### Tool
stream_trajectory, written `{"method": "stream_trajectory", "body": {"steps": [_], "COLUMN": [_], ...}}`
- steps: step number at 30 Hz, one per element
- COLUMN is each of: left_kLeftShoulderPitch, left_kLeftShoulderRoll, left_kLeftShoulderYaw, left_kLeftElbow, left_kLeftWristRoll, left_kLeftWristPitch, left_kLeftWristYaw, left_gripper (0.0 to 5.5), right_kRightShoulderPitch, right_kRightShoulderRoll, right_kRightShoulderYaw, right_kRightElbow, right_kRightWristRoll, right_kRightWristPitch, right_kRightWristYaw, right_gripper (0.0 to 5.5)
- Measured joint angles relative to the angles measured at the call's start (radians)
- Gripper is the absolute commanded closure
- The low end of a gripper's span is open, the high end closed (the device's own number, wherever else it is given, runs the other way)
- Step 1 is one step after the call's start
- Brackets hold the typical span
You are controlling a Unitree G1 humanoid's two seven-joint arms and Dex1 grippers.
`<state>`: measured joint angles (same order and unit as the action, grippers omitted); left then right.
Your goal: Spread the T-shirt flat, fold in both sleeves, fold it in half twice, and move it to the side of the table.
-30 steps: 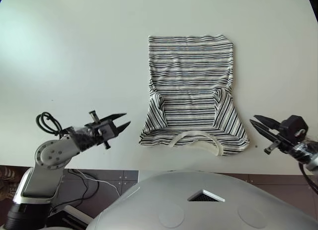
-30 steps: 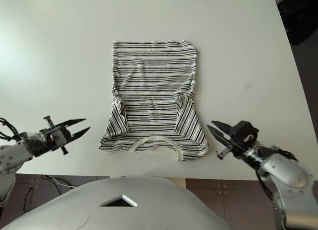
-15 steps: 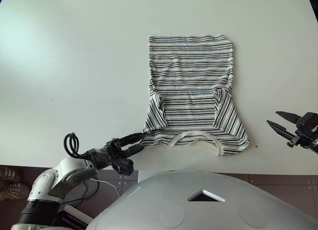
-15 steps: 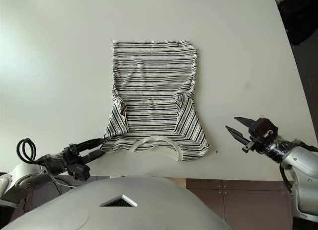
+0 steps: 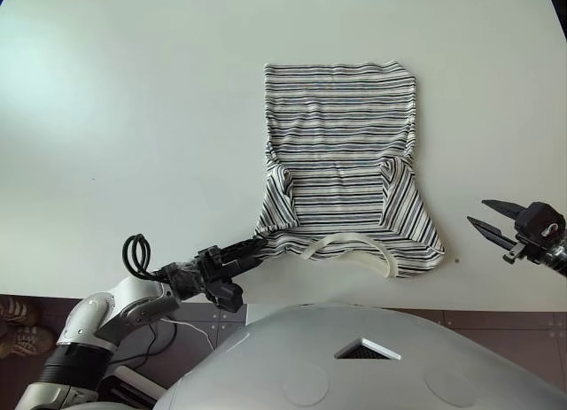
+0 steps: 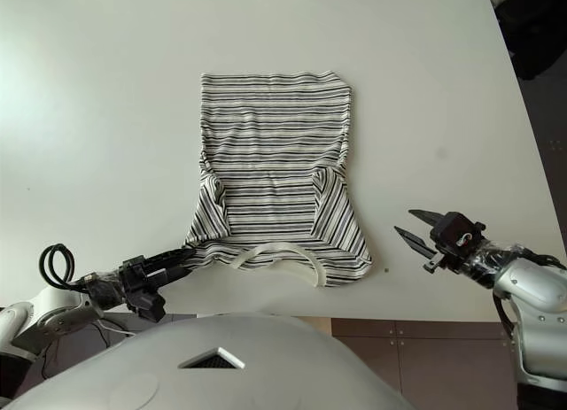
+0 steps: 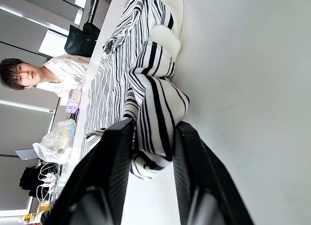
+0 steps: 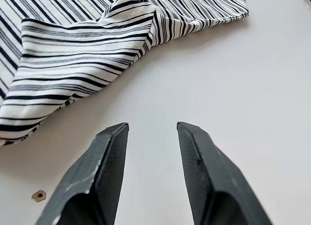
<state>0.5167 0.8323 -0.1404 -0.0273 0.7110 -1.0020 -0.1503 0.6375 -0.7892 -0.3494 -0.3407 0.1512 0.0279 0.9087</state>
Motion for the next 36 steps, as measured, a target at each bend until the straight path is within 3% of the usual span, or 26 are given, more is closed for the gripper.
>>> {"method": "stream_trajectory", "body": {"steps": [4, 7, 11, 16, 28, 36], "left_kLeftShoulderPitch": [-0.003, -0.005, -0.021, -0.044, -0.077, -0.090], "left_kLeftShoulderRoll": [0.009, 0.012, 0.024, 0.046, 0.087, 0.092], "left_kLeftShoulderYaw": [-0.004, -0.005, -0.017, -0.044, -0.084, -0.092], "left_kLeftElbow": [0.008, 0.011, 0.025, 0.043, 0.052, 0.063], "left_kLeftWristRoll": [-0.030, -0.040, -0.060, -0.080, -0.109, -0.120], "left_kLeftWristPitch": [-0.005, -0.009, -0.023, -0.034, -0.038, -0.047], "left_kLeftWristYaw": [0.009, 0.018, 0.020, 0.017, -0.015, -0.021], "left_gripper": [4.96, 5.28, 5.39, 5.39, 5.39, 5.40], "right_kRightShoulderPitch": [0.023, -0.006, -0.075, -0.073, -0.059, -0.070], "right_kRightShoulderRoll": [-0.029, -0.098, -0.168, -0.165, -0.090, -0.093], "right_kRightShoulderYaw": [0.016, 0.020, 0.059, 0.054, 0.137, 0.221], "right_kRightElbow": [0.030, 0.150, 0.348, 0.392, 0.358, 0.359], "right_kRightWristRoll": [-0.104, -0.236, -0.496, -0.699, -0.812, -0.796], "right_kRightWristPitch": [-0.228, -0.507, -0.929, -1.247, -1.233, -1.131], "right_kRightWristYaw": [0.018, -0.001, -0.137, -0.310, -0.452, -0.484], "right_gripper": [3.22, 2.78, 2.78, 2.78, 2.78, 4.46]}}
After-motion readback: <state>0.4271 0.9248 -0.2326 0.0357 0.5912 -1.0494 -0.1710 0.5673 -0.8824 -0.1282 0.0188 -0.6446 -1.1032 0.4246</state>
